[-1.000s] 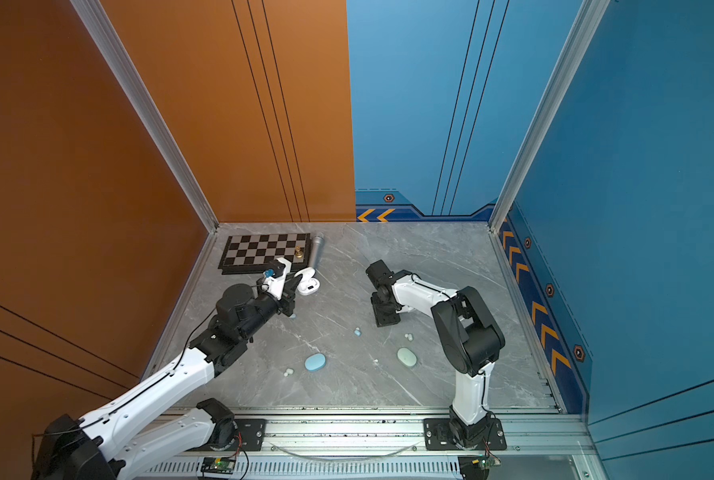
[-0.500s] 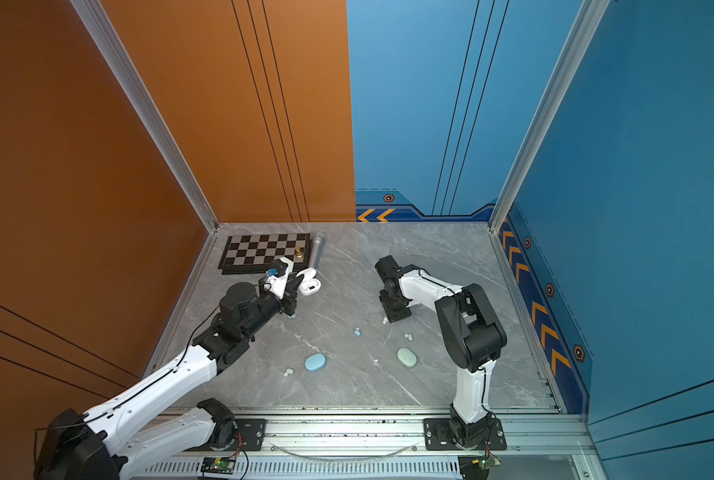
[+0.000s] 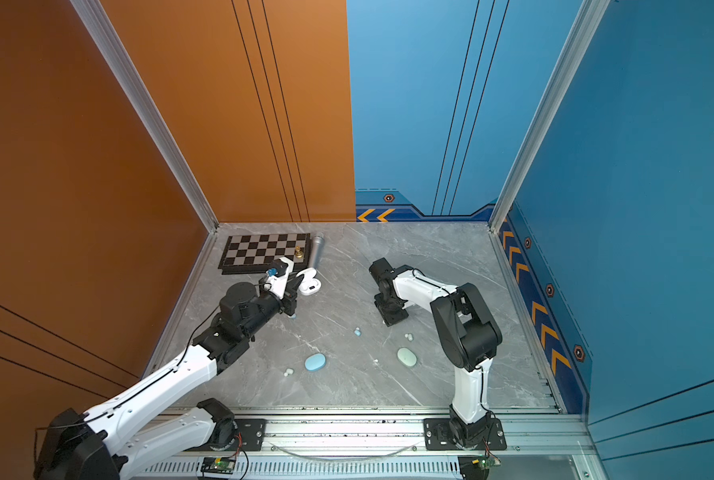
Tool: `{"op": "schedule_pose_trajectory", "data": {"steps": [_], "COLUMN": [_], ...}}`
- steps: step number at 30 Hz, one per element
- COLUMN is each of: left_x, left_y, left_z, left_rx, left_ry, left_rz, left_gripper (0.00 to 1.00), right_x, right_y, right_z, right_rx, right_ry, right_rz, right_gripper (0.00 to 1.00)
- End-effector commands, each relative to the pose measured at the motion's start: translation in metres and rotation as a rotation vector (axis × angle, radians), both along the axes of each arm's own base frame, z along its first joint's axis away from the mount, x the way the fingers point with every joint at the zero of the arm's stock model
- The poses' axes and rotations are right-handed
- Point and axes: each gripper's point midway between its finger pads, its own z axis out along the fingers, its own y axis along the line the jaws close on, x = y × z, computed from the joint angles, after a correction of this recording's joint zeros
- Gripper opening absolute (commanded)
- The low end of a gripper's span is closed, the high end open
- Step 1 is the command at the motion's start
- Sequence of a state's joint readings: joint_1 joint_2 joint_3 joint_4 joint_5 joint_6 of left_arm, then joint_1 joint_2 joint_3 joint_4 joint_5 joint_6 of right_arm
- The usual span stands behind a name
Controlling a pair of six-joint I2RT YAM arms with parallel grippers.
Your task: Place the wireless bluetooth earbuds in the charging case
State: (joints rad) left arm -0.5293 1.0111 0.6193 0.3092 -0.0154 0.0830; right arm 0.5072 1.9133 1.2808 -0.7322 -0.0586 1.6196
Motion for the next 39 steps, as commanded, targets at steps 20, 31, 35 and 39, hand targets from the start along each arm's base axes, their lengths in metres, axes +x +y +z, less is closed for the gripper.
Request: {"op": "schedule_pose_trajectory", "data": {"steps": [20,31,35,39], "left_x": [-0.003,-0.004,-0.003,-0.003], "left_y": [0.007,0.009,0.009,0.01], "left_z": [0.02,0.019,0.019,0.018], "left_rx": [-0.013,-0.011,-0.01,-0.01], "left_ry": [-0.059,-0.06,-0.058,-0.057], "left_rz": [0.023,0.028,0.029,0.029], "left_gripper": [0.0,0.0,0.0,0.0], "right_x": [0.007,0.014,0.014,0.011], "right_y": [-0.022,-0.018,-0.016,-0.015], "right_z": [-0.019,-0.02,-0.02,-0.021], "right_rx": [-0.07,-0.059,-0.061,-0.068], "right_ry": [0.072,0.066,0.066,0.07], "right_rz": [-0.102,-0.093,-0.075,-0.053], "right_gripper": [0.37,0.27,0.24,0.22]}}
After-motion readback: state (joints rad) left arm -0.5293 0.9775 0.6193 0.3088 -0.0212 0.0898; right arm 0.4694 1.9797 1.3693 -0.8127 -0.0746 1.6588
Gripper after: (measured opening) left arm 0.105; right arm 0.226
